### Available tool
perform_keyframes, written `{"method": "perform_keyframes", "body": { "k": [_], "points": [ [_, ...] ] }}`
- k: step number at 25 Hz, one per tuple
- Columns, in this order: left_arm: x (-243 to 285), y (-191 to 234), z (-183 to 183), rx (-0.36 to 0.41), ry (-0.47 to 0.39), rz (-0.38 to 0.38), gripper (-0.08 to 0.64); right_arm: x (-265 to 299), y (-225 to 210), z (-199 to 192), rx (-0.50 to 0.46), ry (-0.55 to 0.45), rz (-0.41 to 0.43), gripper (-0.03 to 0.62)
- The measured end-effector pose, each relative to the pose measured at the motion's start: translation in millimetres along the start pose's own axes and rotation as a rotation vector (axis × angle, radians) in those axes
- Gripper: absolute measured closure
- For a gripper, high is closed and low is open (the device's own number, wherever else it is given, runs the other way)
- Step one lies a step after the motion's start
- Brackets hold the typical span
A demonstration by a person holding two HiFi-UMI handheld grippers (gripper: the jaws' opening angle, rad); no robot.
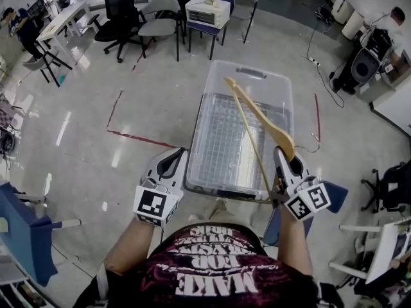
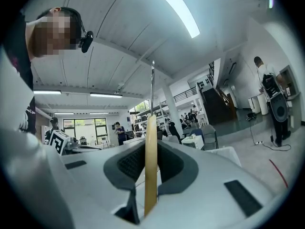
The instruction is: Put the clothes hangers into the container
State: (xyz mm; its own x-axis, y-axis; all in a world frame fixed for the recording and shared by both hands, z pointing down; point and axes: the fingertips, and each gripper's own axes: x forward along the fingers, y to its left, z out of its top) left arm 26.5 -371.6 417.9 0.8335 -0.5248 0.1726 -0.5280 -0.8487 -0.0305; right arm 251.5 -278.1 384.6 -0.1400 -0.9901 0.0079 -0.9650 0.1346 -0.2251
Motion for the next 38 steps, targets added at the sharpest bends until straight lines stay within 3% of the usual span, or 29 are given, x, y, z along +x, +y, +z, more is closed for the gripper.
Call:
{"method": "perform_keyframes", "body": {
  "k": [6,13,29,38],
  "points": [
    [47,-1,4,-0.006,0.005,-0.032,0.554,35,-41,-29,0.026,0.056,-0.019,0.531],
    [86,3,-17,-0.020,0.071,-0.043,0.554,71,-87,-82,0.056,0.147,-0.034,0.531],
    [130,-5,-12,0.003,0.167,-0.024,0.554,104,-155,-246,0.227,0.469,-0.029,0.531],
    [122,-5,-12,0.019,0.200,0.014,0.554,104,-177,-341,0.431,0.620,-0.059,0.531]
  ]
}}
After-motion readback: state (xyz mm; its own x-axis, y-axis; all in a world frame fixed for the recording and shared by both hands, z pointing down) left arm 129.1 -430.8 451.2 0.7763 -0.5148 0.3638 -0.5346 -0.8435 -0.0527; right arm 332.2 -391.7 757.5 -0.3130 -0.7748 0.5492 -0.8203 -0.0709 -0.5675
